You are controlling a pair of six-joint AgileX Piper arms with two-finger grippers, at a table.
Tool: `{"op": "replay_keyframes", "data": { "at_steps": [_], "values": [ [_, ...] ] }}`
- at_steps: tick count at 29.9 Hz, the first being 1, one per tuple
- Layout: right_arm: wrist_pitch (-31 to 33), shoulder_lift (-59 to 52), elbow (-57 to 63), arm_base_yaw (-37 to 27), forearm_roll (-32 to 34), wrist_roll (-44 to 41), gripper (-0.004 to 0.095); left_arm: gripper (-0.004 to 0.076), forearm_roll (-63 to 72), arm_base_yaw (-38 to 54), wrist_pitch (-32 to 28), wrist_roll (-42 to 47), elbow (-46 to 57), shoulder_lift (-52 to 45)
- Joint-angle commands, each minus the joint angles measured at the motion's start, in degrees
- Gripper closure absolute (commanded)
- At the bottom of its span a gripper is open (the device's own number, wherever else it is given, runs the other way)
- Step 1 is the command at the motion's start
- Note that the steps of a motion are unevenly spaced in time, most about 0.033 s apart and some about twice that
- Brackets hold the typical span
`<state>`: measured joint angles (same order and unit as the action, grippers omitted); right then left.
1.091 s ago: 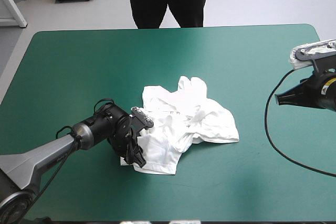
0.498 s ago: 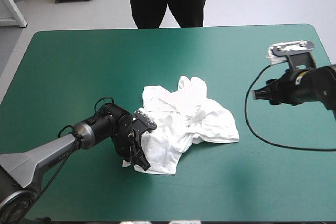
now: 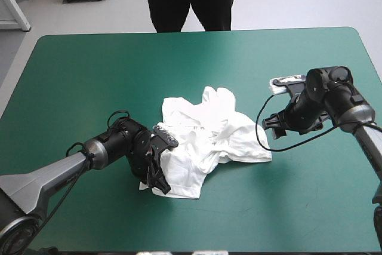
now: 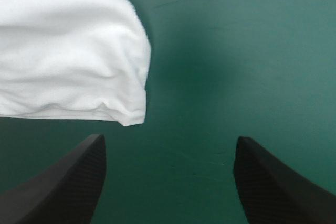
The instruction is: Fold the cloth
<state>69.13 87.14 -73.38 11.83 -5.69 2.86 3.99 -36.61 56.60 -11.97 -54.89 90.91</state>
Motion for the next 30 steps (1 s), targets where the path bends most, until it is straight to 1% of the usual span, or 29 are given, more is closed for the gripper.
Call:
{"op": "replay_keyframes", "data": {
  "at_steps": [1, 3, 8, 14, 16, 18, 20, 24, 30],
  "values": [
    [-4.46, -0.75, 1.83, 0.30, -3.61, 2.34, 0.0270, 0.0733, 1.31, -0.35, -4.11, 0.08, 0.19, 0.58],
    [-6.53, 0.42, 3.07, 1.43, -3.14, 3.03, 0.0270, 0.0733, 1.14, -0.35, -4.06, 0.18, 0.19, 0.58],
    [-9.00, 4.65, 3.40, 4.20, -0.36, 3.15, 0.0274, 0.0733, 1.01, -0.35, -3.82, 0.18, 0.19, 0.58],
    [-12.33, 8.84, 3.40, 4.89, 0.42, 3.15, 0.0274, 0.0733, -0.60, -0.35, -2.96, 1.04, 0.19, 0.58],
    [-12.55, 9.71, 3.40, 4.89, 1.12, 3.15, 0.0298, 0.0733, -1.67, -0.35, -2.96, 1.65, 0.19, 0.58],
    [-12.74, 10.55, 3.40, 4.89, 1.12, 3.30, 0.0377, 0.0733, -2.49, -0.35, -2.96, 2.29, 0.19, 0.58],
    [-12.63, 11.48, 3.40, 4.89, 0.59, 4.34, 0.0495, 0.0733, -2.66, -0.35, -3.19, 2.30, 0.19, 0.58],
    [-11.83, 13.72, 3.50, 5.16, -1.26, 5.47, 0.0700, 0.0733, -2.77, -0.35, -3.56, 2.30, 0.19, 0.58],
    [-12.30, 16.31, 3.50, 7.66, -2.77, 7.27, 0.0915, 0.0733, -3.53, -0.35, -3.79, 3.82, 0.19, 0.58]
  ]
}}
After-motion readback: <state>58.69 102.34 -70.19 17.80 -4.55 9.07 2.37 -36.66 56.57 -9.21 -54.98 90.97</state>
